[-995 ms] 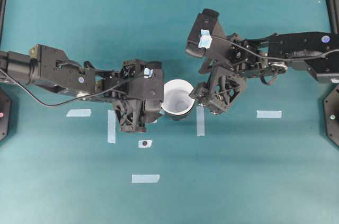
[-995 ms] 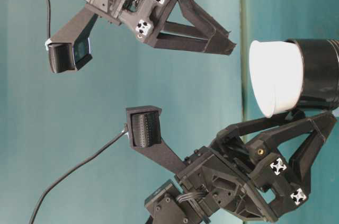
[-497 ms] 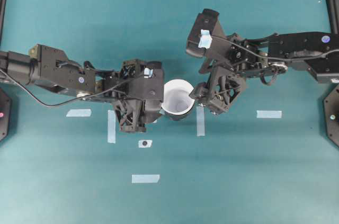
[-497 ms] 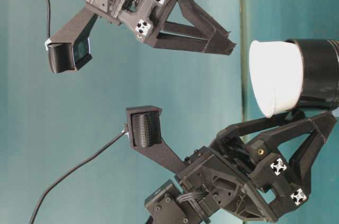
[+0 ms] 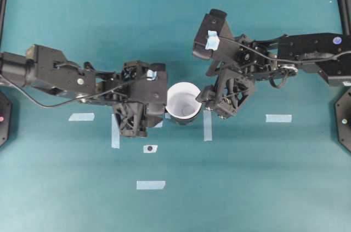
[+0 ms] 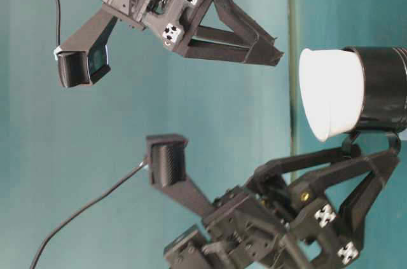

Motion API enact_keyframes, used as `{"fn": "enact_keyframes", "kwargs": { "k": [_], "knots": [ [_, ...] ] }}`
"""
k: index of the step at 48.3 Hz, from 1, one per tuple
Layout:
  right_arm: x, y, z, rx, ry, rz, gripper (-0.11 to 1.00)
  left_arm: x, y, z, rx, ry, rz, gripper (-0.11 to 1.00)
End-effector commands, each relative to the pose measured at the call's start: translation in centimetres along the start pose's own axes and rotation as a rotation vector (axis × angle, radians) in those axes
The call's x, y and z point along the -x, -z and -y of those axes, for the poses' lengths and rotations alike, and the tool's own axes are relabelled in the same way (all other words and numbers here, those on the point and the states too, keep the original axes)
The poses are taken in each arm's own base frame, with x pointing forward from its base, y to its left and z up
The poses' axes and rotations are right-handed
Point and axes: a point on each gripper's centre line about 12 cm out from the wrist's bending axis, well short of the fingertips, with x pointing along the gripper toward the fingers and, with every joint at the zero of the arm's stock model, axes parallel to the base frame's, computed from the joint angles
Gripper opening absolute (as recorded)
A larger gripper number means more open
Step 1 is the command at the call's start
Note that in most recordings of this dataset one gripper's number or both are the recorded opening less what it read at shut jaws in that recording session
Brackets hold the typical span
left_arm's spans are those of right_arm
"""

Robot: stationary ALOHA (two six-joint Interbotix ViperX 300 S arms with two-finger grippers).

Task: Holding the cup holder with the left arm, the right arm places the cup into the cup holder.
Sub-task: 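Lower the holder to the table and open the left gripper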

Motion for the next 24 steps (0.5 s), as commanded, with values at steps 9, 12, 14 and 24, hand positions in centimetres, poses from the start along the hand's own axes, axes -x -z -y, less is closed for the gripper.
{"fn": "enact_keyframes", "kwargs": {
  "k": [9,12,14,24],
  "knots": [
    [3.2,-0.7,-0.3,-0.005,-0.028,0.088,0.89,2.6,-1.1,-0.1,-0.004,-0.008,0.067,0.82],
    [3.6,-0.6,-0.4,-0.004,-0.030,0.093,0.89,2.8,-1.0,0.0,-0.004,-0.007,0.067,0.82],
    [3.7,-0.5,-0.3,-0.004,-0.030,0.093,0.89,2.8,-0.8,0.0,-0.004,-0.007,0.063,0.81],
    [4.3,0.1,-0.1,-0.003,-0.033,0.101,0.89,3.3,-1.0,0.1,-0.004,-0.006,0.075,0.81]
  ]
}}
